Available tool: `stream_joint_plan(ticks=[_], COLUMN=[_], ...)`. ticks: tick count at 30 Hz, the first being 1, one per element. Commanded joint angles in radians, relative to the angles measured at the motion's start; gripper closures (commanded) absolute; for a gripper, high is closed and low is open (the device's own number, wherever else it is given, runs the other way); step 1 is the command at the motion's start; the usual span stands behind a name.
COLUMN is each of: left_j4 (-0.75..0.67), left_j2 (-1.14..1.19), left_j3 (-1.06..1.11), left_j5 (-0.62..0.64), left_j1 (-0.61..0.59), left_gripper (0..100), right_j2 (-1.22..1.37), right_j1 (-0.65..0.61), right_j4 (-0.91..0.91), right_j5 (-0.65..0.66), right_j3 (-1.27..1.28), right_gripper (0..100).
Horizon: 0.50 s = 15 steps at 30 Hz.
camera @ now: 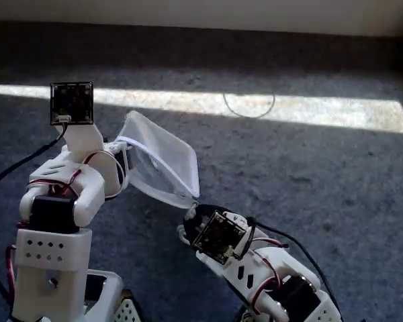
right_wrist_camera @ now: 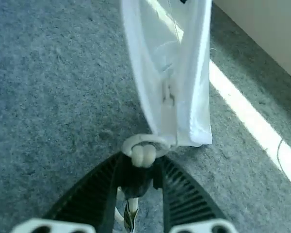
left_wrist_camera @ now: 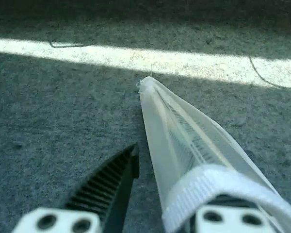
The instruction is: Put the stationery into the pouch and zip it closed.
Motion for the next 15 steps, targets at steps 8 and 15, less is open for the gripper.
stream_joint_plan(ticks=[8,15], left_j4=[-0.083,-0.106], left_j2=[-0.019,-0.019], left_j3=[-0.016,-0.018], left_j5=[0.009,0.009], left_j1=[0.148,0.225], left_gripper=[81,75], right_j2=[-0.002,-0.002], right_j1=[-0.015,-0.076], right_j4=[0.05,0.14], right_j5=[0.052,0.072], right_j3=[-0.054,-0.105], right_gripper=[99.3,99.3])
